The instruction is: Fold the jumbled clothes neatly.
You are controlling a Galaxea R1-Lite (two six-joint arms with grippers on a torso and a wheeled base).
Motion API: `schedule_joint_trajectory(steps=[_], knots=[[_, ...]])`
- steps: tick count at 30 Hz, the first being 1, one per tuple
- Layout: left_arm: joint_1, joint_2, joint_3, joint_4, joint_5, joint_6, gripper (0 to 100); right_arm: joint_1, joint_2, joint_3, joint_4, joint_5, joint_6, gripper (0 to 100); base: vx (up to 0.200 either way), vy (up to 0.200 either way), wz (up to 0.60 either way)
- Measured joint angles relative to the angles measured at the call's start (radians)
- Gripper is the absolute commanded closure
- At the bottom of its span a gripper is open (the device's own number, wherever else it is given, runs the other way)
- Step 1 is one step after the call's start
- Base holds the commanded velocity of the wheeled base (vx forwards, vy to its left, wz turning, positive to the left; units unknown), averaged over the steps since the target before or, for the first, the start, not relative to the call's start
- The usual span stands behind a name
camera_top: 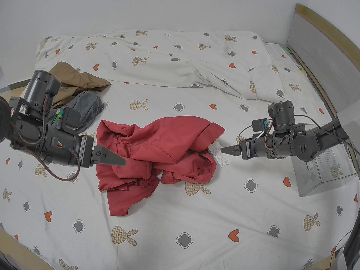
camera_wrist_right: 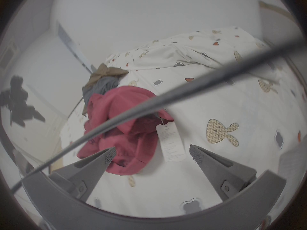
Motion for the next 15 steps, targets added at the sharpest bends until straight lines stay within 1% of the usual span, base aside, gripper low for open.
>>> schedule_joint_trajectory(steps=[2,5,11,15], knots=[[0.003,-0.016,0.006,0.000,0.000,0.001,0,-0.004,0.011,0.000,-0.008,-0.025,-0.058,0,0.000,0.000,0.00],[0.007,-0.043,0.018,0.001,0.000,0.001,0,-0.006,0.029,-0.004,-0.054,-0.084,-0.097,0,0.000,0.000,0.00],[0.010,-0.092,0.040,0.001,0.000,0.001,0,0.006,0.085,-0.026,-0.196,-0.126,-0.112,0,0.000,0.000,0.00],[0.011,-0.124,0.057,0.001,0.000,0.002,0,0.019,0.130,-0.063,-0.211,-0.148,-0.114,0,0.000,0.000,0.00]])
